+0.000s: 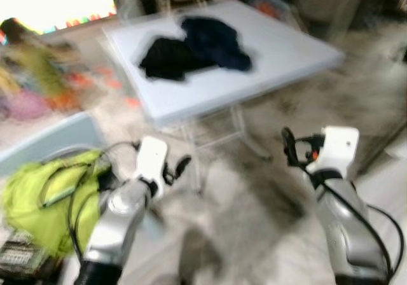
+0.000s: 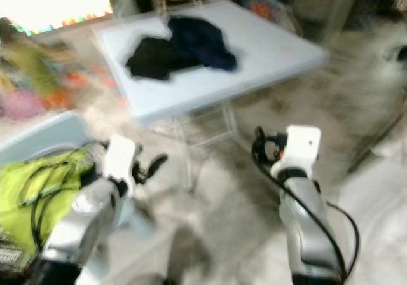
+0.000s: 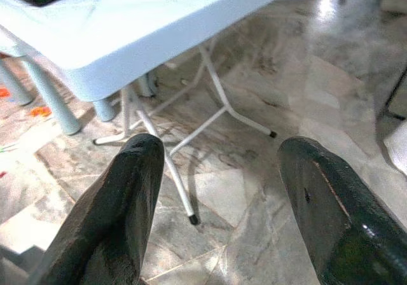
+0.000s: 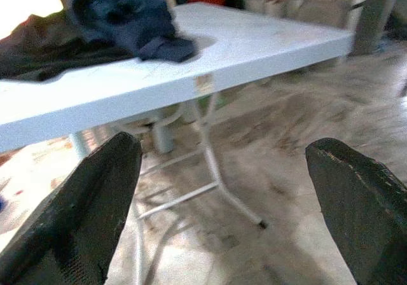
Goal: Hang hanger
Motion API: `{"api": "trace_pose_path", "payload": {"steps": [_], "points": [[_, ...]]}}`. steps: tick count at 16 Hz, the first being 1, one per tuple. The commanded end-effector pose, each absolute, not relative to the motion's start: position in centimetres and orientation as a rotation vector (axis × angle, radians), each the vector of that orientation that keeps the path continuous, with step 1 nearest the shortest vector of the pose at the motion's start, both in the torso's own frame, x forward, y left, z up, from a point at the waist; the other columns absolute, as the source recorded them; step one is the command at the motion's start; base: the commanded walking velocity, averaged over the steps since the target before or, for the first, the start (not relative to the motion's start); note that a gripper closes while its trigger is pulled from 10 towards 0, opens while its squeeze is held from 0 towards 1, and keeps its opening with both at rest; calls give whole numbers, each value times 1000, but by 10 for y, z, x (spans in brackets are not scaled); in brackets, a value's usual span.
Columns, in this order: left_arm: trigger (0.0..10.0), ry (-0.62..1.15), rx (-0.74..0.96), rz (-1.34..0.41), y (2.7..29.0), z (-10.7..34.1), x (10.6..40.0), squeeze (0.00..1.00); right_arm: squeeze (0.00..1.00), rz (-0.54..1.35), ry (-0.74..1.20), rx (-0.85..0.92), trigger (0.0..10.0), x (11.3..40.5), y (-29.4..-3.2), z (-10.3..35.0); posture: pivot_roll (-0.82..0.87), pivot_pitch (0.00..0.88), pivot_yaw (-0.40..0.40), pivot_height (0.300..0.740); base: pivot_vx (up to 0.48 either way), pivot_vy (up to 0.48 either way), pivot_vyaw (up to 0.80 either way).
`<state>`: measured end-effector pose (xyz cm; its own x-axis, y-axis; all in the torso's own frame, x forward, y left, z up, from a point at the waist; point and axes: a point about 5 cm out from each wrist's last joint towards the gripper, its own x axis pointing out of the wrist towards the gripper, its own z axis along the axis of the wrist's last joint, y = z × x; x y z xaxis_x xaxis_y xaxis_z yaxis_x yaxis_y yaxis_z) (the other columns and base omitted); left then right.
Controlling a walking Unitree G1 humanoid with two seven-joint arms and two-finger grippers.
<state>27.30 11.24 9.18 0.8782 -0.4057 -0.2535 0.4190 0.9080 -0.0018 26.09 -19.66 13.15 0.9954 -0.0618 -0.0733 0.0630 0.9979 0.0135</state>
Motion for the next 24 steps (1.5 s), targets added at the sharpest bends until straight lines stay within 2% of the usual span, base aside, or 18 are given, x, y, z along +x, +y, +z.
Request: {"api": "trace_pose_path", "payload": {"steps": [1,6,9,15,18,21,22,24], "points": [[10000,251,65,-423,113,94,275,0,0,-59,66,26,10000,262,-196,133,-20,0,48,740,0,480,0],[10000,248,82,-400,114,92,276,0,0,-51,78,44,10000,263,-196,131,-19,0,46,740,0,480,0],[10000,256,94,-390,114,91,276,0,0,-49,77,49,10000,263,-195,131,-19,0,46,740,0,480,-704],[10000,238,123,-369,115,92,278,0,0,-37,73,46,10000,265,-194,132,-16,0,45,740,0,480,0],[10000,226,138,-340,119,93,280,0,0,-29,76,41,10000,266,-193,131,-12,0,41,740,0,0,0],[10000,216,156,-221,135,93,287,0,0,13,90,2,10000,267,-190,129,-11,0,36,740,0,0,0],[10000,226,140,-157,147,91,289,0,0,35,117,-7,10000,265,-189,124,-2,0,18,740,0,0,0],[10000,213,135,-148,149,91,287,0,0,55,135,-8,10000,266,-189,120,28,0,-29,740,0,0,0]]}}
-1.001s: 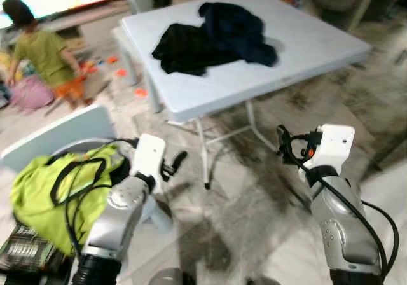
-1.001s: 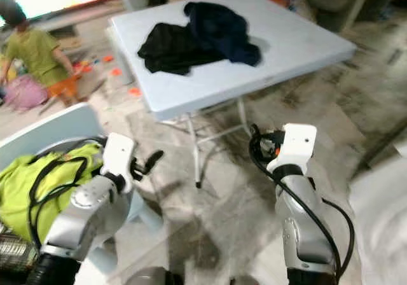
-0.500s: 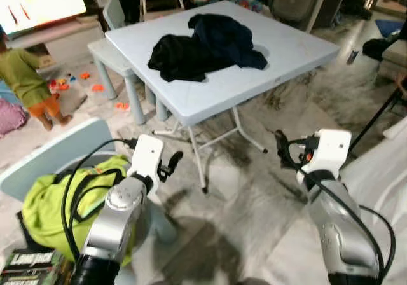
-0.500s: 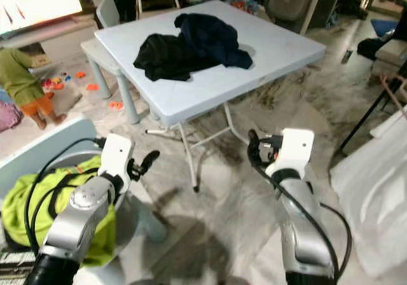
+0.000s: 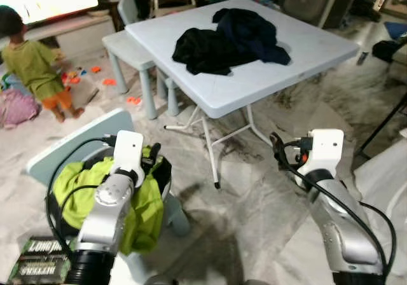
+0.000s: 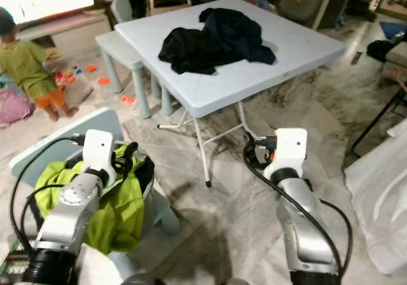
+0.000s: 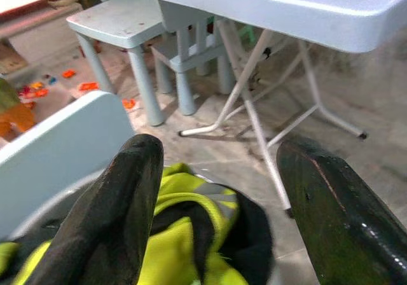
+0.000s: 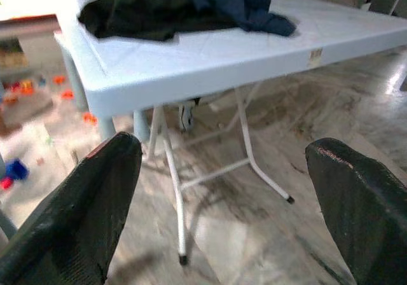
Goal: Hang hanger
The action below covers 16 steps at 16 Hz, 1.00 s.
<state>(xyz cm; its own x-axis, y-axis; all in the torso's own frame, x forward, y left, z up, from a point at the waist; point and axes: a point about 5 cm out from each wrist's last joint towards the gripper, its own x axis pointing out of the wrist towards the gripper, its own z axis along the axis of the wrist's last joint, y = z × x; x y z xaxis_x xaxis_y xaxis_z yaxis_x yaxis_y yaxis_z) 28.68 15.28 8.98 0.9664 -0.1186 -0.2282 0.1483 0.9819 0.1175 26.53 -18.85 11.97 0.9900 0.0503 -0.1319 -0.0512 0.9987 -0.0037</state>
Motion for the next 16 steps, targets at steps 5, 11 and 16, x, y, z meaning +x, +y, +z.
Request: {"api": "trace_pose_path", "payload": {"steps": [5,11,16], "points": [[10000,254,164,-74,164,80,277,0,0,163,153,-48,10000,281,-178,122,73,0,-122,740,0,0,0],[10000,387,387,128,232,64,266,0,0,194,226,-72,10000,268,-184,112,49,0,-96,740,0,0,0],[10000,476,490,104,255,57,252,0,0,220,256,-72,10000,261,-184,109,54,0,-86,740,0,0,0]]}}
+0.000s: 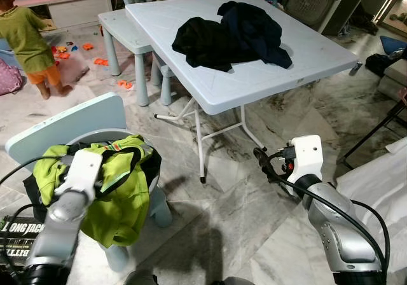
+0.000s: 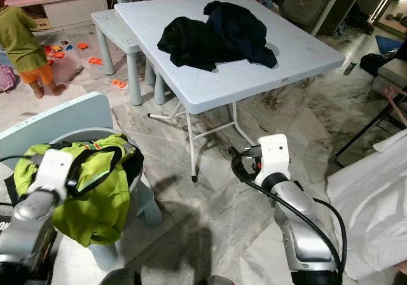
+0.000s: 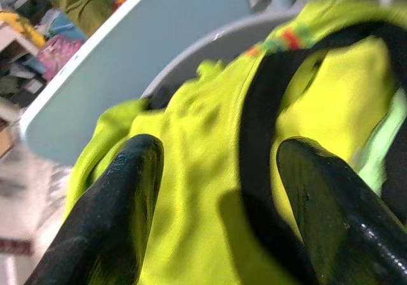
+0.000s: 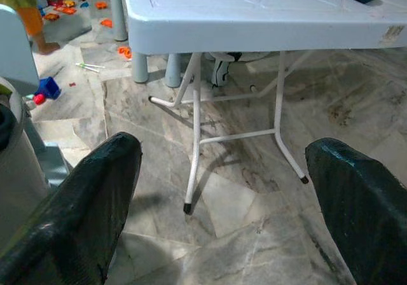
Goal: Hang hanger
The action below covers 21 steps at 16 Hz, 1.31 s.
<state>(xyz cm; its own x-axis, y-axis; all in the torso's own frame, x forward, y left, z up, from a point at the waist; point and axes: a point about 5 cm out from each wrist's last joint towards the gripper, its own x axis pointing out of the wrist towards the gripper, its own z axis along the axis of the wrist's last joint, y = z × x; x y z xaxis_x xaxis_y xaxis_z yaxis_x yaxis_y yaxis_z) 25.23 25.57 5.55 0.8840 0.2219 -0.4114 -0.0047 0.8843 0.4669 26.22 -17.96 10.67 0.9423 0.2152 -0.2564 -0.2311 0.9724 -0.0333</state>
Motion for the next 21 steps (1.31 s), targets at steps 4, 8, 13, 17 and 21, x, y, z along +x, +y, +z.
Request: {"api": "trace_pose_path", "payload": {"steps": [4,8,13,17,21], "points": [[10000,467,495,47,262,67,236,1000,0,215,255,-67,10000,266,-181,108,83,0,-69,740,0,0,0],[10000,532,478,-173,257,67,214,1000,0,225,259,-53,10000,267,-173,104,114,0,-53,740,0,0,0],[10000,592,608,-411,270,58,213,0,0,222,252,-50,10000,271,-174,104,101,0,-48,740,0,0,0],[10000,585,667,-449,283,54,238,0,0,205,246,-62,10000,268,-180,107,57,0,-36,740,0,0,0],[0,598,795,-531,289,47,251,0,0,201,254,-77,10000,263,-184,108,31,0,-32,740,0,0,0]]}}
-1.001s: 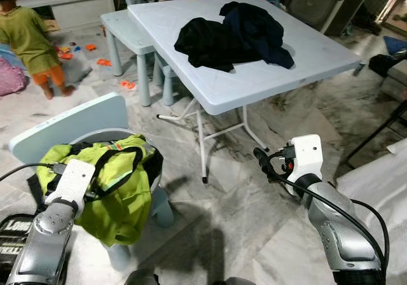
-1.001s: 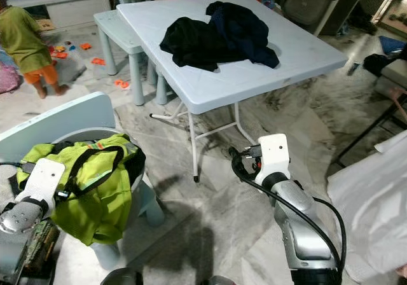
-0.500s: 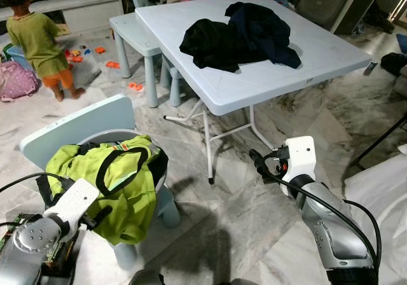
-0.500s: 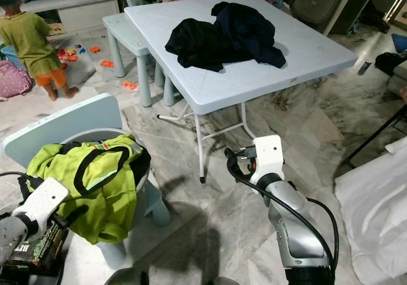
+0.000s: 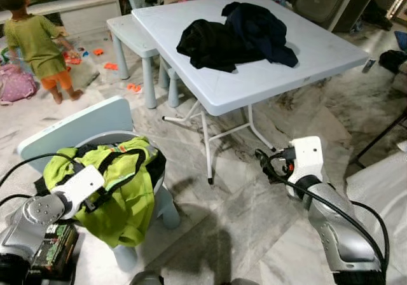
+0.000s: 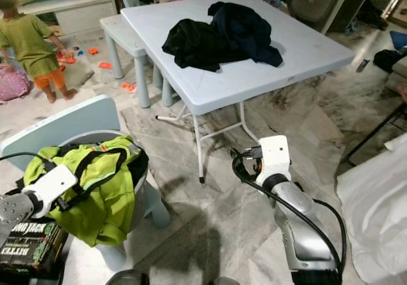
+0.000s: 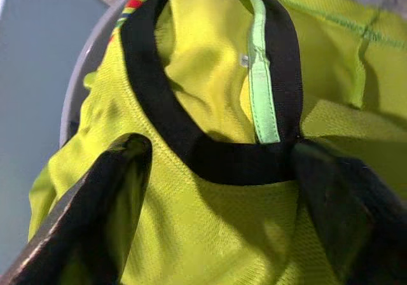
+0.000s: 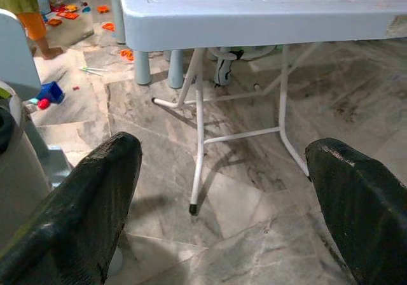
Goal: Hang hanger
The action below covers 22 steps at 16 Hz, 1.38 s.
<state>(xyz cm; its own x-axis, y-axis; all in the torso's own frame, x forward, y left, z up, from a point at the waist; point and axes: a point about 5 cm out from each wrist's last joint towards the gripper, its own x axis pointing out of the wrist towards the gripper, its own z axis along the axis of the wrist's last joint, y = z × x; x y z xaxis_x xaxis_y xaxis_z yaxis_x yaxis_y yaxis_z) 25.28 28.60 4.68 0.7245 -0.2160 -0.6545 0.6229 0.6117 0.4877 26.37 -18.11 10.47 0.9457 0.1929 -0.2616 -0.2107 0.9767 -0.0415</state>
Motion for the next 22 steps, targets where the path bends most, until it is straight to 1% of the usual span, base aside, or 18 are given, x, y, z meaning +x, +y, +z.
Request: {"api": "trace_pose_path", "payload": {"steps": [1,2,3,4,5,6,11,12,14,16,19,21,22], "points": [[0,610,796,-549,291,44,250,0,0,200,254,-78,10000,263,-185,109,25,0,-31,740,0,0,0],[627,621,817,-573,292,42,248,0,0,199,254,-79,10000,263,-186,109,22,0,-30,740,0,0,0],[2471,619,839,-593,292,41,247,0,0,199,254,-80,10000,263,-186,109,22,0,-30,740,0,0,0],[5333,622,851,-622,292,40,246,0,0,200,253,-82,10000,263,-186,110,21,0,-31,740,0,0,0],[2196,597,853,-618,294,44,248,0,0,200,253,-83,10000,263,-186,110,21,0,-31,740,0,0,0],[0,587,844,-613,294,46,249,0,0,200,254,-83,10000,263,-186,110,21,0,-31,740,0,0,0],[0,604,811,-735,288,42,243,0,0,213,253,-76,10000,266,-179,109,42,0,-30,740,0,0,0],[0,642,805,-789,286,38,239,0,0,209,252,-76,10000,267,-180,109,39,0,-25,740,0,0,0],[0,657,837,-824,287,35,236,0,0,204,249,-75,10000,267,-180,109,36,0,-22,740,0,0,0],[0,629,885,-768,294,38,241,0,0,195,248,-74,10000,266,-181,109,33,0,-17,740,0,0,0],[0,586,1037,-649,308,46,251,0,0,193,249,-73,10000,265,-181,109,30,0,-16,740,0,0,0],[0,549,1072,-589,311,52,258,0,0,193,246,-74,10000,266,-180,110,29,0,-18,740,0,0,0],[0,551,1066,-588,311,51,259,0,0,193,245,-74,10000,267,-181,110,30,0,-20,740,0,0,0]]}}
